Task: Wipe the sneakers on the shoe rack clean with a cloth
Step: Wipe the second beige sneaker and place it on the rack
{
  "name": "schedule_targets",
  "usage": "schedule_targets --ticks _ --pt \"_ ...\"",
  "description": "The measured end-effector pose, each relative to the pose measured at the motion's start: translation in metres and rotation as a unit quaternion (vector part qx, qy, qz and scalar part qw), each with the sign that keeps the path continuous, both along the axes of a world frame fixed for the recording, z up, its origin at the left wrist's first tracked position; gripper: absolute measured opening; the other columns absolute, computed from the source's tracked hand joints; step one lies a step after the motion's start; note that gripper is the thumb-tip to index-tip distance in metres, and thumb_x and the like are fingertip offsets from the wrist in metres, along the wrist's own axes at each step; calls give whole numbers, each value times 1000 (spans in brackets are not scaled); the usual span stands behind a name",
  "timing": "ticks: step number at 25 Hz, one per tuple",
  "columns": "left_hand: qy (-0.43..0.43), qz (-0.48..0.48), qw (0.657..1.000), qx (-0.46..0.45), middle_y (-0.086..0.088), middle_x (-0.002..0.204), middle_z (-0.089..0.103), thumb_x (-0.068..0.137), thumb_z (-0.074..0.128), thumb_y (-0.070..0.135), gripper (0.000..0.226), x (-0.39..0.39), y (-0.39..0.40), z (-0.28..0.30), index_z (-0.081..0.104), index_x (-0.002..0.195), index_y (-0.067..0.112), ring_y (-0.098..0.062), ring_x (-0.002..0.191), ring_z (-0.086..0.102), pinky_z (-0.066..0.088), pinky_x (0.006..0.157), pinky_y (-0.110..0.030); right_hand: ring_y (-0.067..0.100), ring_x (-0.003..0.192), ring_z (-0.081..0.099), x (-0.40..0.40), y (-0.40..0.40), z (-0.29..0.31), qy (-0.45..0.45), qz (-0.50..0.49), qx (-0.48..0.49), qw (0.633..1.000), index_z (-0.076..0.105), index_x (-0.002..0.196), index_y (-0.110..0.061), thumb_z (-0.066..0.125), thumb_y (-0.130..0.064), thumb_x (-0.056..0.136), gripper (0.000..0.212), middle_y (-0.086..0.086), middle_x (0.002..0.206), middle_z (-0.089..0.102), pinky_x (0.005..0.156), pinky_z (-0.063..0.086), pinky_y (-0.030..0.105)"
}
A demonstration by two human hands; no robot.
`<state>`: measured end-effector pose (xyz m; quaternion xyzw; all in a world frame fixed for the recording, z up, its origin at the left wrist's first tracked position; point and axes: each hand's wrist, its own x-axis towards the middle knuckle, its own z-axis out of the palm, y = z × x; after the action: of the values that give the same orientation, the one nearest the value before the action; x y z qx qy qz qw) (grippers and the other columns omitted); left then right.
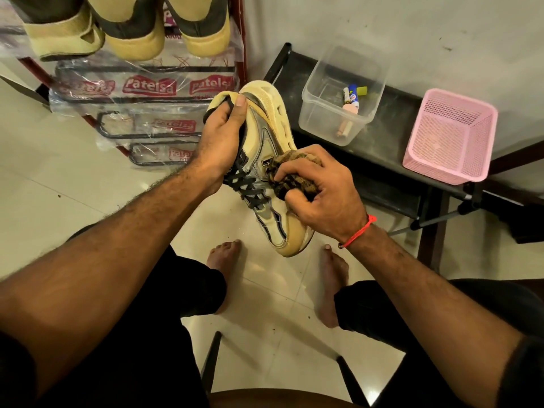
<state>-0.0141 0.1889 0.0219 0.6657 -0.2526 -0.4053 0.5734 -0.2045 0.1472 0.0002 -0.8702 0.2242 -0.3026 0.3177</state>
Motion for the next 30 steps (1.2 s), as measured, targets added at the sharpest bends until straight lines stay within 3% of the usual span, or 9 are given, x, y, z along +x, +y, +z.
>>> schedule_targets --ticks 4,9,12,15,19,22,26,28,30 --pt "-71 -120 990 35 4 130 67 105 27 59 55 -16 4 -11 58 136 27 -9 120 62 45 111 -40 18 106 59 8 -10 2 -7 -51 -11 999 72 108 -10 62 -5 77 33 11 112 59 99 49 32" --pt "-73 -284 956 -13 -13 106 71 106 51 20 28 -32 11 -19 60 127 5 -18 94 68 55 86 -32 8 110 50 6 -56 12 15 -193 13 981 68 119 -19 58 -10 84 37 8 120 60 98 34 3" --pt "-99 -224 969 -37 1 101 71 104 52 10 23 -27 8 -17 61 124 3 -3 89 68 53 80 -21 12 105 57 2 -38 1 26 -153 35 987 70 110 -21 64 -16 80 32 4 112 64 98 46 17" --pt "-107 -107 988 -22 1 110 71 105 52 17 28 -6 4 -23 61 129 5 -8 100 69 53 92 -29 13 96 60 0 5 -13 99 -67 75 990 71 103 -24 67 -25 76 28 1 105 62 91 51 28" --pt "-158 -176 971 16 11 104 69 108 40 40 30 -18 8 -33 65 113 26 -3 99 64 48 96 -31 13 104 59 7 -14 1 27 -103 50 993 71 110 -20 64 -15 76 35 3 110 64 98 46 22" --pt "-117 -207 970 57 11 95 70 104 20 62 61 -38 10 -32 70 97 27 -2 92 64 46 93 -33 12 107 55 12 -43 13 2 -174 26 984 70 112 -19 62 -10 79 35 4 112 60 101 46 28" --pt "-19 -92 992 81 -1 122 73 59 16 106 115 -17 4 -23 74 118 26 -20 121 65 40 114 -47 20 100 57 13 1 -5 54 -51 -12 997 70 104 -18 65 -16 76 29 6 113 54 92 49 31" --pt "-39 -6 995 97 4 120 73 57 23 107 109 0 3 -10 72 120 31 -18 118 66 42 111 -49 24 94 58 6 25 -20 118 38 -46 991 70 101 -21 66 -22 77 25 5 110 55 82 53 37" --pt "-69 46 992 91 8 111 73 84 38 87 70 13 4 0 70 112 31 -13 109 67 48 106 -46 25 94 57 -2 35 -31 177 88 -73 977 70 99 -24 65 -24 77 23 3 110 56 78 53 43"
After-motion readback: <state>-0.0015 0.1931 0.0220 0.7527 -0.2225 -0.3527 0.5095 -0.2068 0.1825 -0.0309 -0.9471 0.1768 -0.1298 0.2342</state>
